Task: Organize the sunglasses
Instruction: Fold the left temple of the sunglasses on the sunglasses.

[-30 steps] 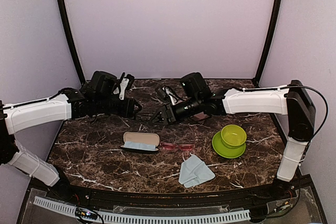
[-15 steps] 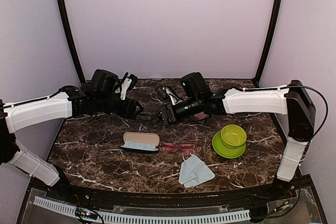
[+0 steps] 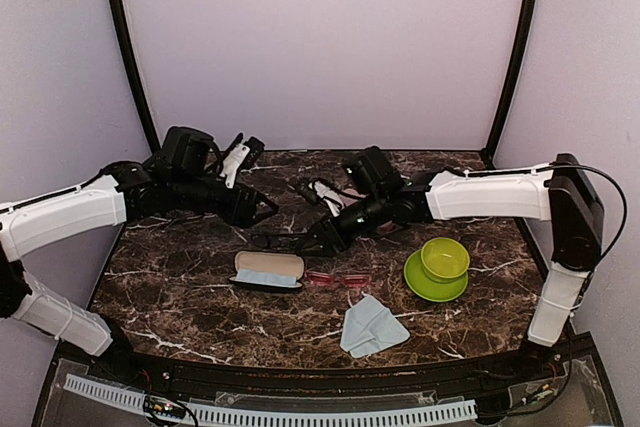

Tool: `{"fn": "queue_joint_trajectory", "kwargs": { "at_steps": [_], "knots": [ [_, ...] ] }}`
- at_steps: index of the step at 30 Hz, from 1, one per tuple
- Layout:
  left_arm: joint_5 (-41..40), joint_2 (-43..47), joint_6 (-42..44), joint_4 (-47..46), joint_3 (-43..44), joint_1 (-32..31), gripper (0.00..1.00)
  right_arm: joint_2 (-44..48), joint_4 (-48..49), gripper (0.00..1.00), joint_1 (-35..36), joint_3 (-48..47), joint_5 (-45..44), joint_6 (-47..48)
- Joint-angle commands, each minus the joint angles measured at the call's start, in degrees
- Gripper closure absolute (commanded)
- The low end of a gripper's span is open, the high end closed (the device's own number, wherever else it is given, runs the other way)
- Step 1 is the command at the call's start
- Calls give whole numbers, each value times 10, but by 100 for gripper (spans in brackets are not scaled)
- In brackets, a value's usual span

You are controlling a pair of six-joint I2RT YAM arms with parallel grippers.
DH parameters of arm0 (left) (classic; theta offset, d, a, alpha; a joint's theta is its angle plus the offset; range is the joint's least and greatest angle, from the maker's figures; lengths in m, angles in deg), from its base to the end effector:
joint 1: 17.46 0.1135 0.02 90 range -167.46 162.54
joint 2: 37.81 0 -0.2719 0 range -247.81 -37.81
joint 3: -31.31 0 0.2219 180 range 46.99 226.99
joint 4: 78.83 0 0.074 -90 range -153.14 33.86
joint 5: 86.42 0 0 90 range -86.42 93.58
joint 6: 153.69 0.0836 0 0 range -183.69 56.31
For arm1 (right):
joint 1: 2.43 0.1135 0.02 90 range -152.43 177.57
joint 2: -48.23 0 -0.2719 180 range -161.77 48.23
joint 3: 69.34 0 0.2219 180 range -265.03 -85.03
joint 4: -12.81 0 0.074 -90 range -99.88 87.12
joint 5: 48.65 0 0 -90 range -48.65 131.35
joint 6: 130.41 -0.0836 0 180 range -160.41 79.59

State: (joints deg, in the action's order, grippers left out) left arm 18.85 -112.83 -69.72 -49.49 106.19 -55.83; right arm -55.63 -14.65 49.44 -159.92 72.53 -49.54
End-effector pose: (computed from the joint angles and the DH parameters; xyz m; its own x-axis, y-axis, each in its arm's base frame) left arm 0.2264 -0.2074 0.2995 -0.4655 0.2393 -0.8521 0.7337 0.6427 -0.2203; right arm 0.2199 0.3503 0.2315 -0.5431 -0.4720 -0.6945 -0.8397 0.2984 0.4538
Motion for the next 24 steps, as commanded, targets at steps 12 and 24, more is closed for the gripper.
{"fn": "queue_joint_trajectory", "kwargs": {
  "at_steps": [12, 24],
  "knots": [
    [267, 32, 93, 19, -34, 51, 39, 31, 26, 62, 31, 35, -6, 106],
    [294, -31, 172, 80, -1, 51, 47, 14, 51, 62, 33, 37, 20, 107]
  ]
}}
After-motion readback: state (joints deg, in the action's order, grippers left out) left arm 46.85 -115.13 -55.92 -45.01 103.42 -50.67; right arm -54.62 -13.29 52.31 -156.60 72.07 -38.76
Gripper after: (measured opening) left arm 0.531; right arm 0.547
